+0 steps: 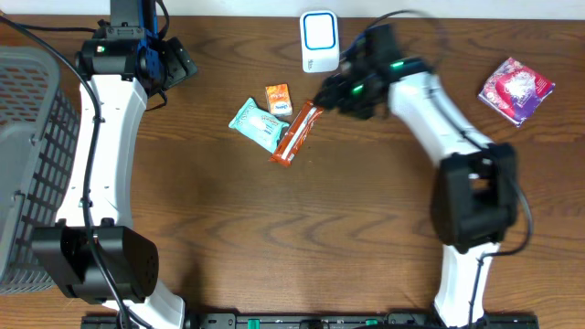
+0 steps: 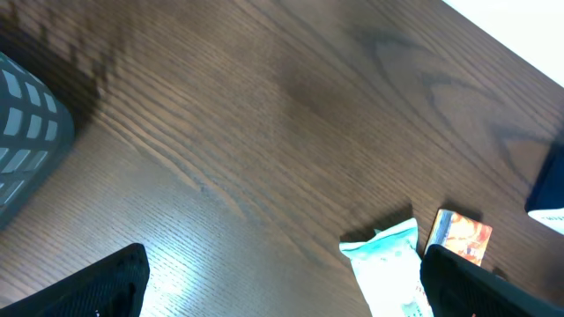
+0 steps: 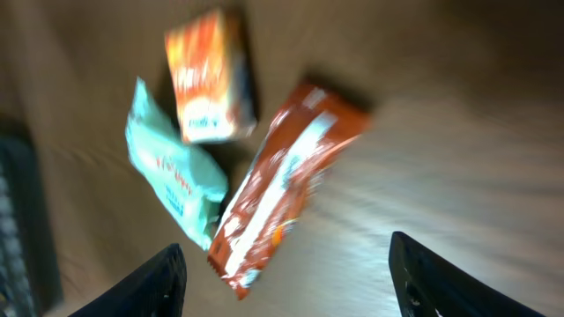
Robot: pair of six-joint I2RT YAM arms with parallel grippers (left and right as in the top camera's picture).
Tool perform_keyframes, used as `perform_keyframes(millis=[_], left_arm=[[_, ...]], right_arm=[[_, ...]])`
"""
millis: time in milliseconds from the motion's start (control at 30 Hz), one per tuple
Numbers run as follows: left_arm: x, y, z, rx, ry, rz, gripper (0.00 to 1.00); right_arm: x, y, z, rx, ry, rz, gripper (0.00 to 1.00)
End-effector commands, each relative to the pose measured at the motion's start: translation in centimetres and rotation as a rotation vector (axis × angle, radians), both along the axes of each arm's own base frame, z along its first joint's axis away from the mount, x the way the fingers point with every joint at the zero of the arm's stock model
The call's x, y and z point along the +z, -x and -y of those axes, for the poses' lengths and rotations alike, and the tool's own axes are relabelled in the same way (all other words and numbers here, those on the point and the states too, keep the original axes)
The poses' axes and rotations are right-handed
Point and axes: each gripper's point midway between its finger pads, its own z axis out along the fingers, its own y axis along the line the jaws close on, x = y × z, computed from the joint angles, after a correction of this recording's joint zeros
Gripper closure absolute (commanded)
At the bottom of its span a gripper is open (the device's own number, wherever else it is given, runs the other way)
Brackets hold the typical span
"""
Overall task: Scan the item barcode
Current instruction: 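Reach the right gripper back to the pile and grasp the red bar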
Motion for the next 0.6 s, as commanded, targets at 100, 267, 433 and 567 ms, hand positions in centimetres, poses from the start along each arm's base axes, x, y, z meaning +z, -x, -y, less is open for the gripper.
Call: perform_keyframes(millis=[100,267,433,567], left_arm=[[-0.2,0.0,-0.3,0.004,-0.017,-0.006,0.02],[-0.2,0.0,-0.3,0.004,-0.017,-0.006,0.02],[-0.2,0.0,-0.3,0.004,-0.017,-0.006,0.02],[-0.2,0.0,-0.3,0.004,-0.017,-0.006,0.02]], right_arm=[[-2.2,2.9,-4.5,0.012,0.114,-0.030,0.36],[-3.1,4.1,-5.6,0.014,0.296,0.048,0.39],[-3.2,4.5,-6.0,-0.049,0.491,0.170,0.46],[-2.8,4.9,-7.0,-0.054,0.599,0.295,0.44]])
